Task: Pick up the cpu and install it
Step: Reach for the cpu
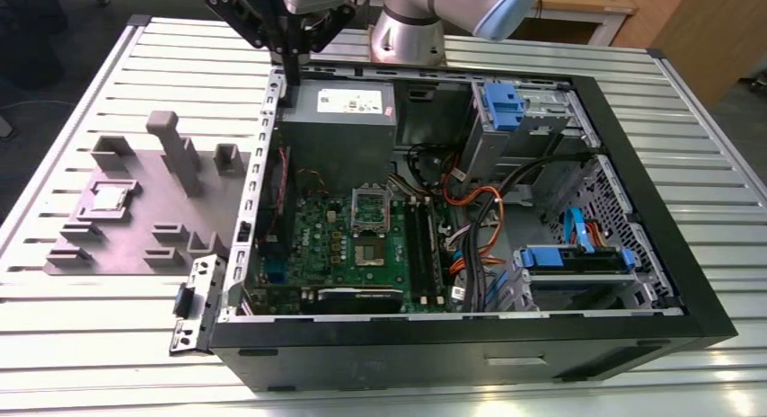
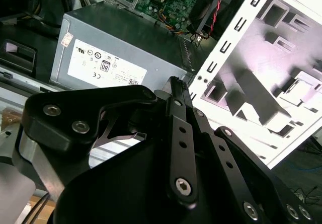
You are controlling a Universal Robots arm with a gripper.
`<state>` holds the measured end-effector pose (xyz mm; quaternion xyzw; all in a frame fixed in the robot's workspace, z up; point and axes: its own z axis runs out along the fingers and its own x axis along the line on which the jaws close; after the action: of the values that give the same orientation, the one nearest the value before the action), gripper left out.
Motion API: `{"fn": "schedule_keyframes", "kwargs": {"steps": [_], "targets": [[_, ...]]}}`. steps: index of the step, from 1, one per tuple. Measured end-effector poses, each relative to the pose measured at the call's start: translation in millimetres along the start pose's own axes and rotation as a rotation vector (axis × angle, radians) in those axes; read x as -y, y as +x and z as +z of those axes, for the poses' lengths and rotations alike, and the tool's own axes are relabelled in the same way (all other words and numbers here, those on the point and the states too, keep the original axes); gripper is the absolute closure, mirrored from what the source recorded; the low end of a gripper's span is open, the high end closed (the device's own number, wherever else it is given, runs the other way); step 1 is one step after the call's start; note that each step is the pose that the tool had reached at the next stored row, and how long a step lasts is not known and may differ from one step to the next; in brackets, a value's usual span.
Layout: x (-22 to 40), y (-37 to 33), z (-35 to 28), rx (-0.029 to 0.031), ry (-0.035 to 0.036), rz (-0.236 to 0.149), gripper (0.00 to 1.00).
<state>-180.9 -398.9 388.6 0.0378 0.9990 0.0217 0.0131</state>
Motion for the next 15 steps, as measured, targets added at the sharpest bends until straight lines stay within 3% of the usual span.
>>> {"fn": "schedule_keyframes", "kwargs": {"steps": [15], "targets": [[0.3,4.4,0.2,0.0000,-0.0001,0.000,0.89]]}}
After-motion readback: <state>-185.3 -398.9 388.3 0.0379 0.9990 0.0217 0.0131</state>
